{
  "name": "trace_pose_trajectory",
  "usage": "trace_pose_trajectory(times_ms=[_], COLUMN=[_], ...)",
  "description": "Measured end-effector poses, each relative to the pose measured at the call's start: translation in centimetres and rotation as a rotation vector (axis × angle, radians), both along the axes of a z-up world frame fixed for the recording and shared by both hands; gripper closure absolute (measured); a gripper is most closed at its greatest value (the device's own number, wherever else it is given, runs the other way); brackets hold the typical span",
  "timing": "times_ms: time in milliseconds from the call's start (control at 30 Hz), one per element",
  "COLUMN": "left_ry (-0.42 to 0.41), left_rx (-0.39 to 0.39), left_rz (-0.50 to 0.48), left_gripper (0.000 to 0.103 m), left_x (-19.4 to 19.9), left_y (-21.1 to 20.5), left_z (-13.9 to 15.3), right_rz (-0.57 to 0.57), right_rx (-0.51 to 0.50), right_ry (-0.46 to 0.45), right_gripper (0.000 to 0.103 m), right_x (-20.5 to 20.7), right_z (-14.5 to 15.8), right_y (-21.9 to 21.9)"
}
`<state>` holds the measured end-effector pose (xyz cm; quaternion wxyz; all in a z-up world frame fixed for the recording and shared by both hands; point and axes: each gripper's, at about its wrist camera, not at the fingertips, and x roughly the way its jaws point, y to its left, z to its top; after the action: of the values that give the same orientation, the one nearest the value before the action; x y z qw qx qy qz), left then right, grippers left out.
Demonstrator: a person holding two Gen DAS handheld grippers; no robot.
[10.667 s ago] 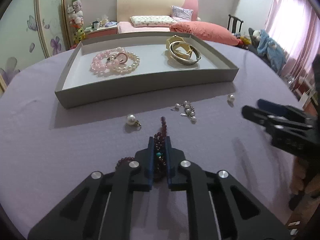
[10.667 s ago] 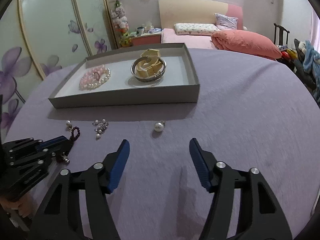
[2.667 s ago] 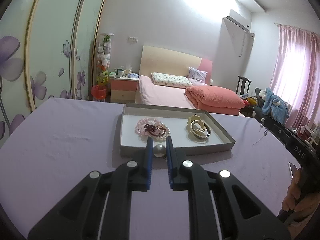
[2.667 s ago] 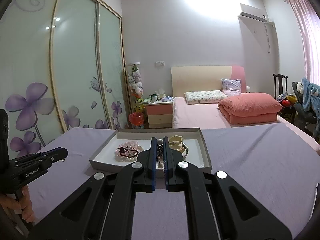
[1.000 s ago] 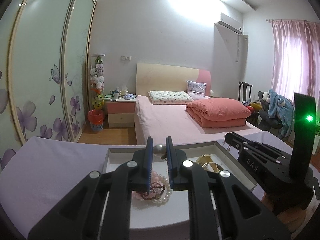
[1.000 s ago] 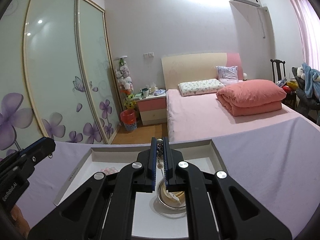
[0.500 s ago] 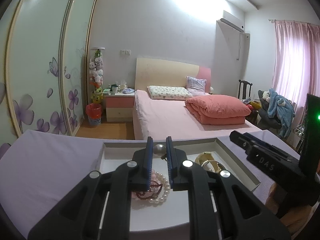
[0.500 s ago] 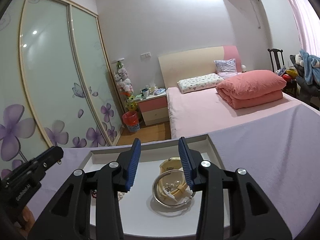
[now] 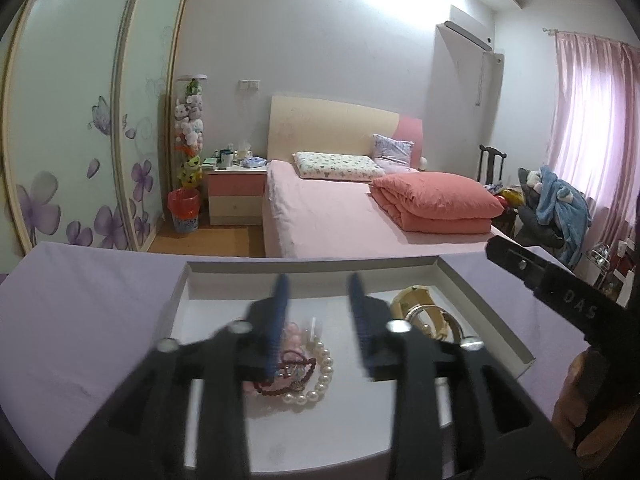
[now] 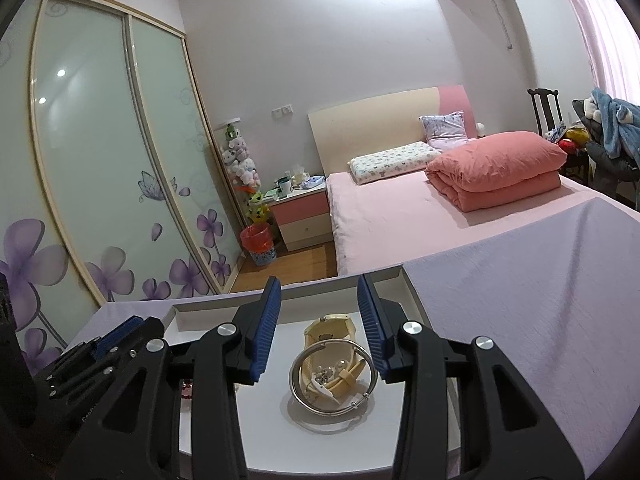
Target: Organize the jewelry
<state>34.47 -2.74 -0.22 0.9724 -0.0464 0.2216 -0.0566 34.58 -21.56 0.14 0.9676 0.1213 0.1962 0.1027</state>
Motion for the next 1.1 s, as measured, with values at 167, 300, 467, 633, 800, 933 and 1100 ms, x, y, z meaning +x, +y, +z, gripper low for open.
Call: trace_pose_trajectory(times_ms=[167,300,467,633,800,933,1100], left_ry=[0.003,0.004,0.006,-0.002,-0.031,-0.063,-0.081], left_rx=[-0.012,-0.022,-0.018,-0.002,0.014,0.059,0.115], left_rz=[0.027,0.045,0.052,0.060,0.090,0.099,0.084], left_gripper=[0.062,0.061,0.061,0.051,0.021,0.004,0.004], left_x=[0.0,0.0,-0.3,-2.3,-6.2,-9.9,-14.9], left_y=[0.9,1.7,2.0,2.9,4.5,4.9,4.4], left_z=[-0.2,-0.1,-0.3,0.2,0.9,1.3,1.4], right_rz=[0.003,0.006,0.012,0.010,0.026,0.023,0.046], right_rx=[-0.003,-0.007,-0.022,-0.052,-0.120,-0.200,-0.245], right_ry=[-0.002,0.000,0.001,-0.009,-0.033,-0.050,-0.013], right_gripper=[0.062,0.062,0.061,0.038,0.005,0.002,0.002], right_x=[0.0,0.0,-0.2,-1.5,-4.7,-7.9,-11.5], right_z=[-0.1,-0.2,-0.3,0.2,0.9,1.2,0.6], right_y=[0.1,0.1,0.1,0.3,1.2,2.0,2.6])
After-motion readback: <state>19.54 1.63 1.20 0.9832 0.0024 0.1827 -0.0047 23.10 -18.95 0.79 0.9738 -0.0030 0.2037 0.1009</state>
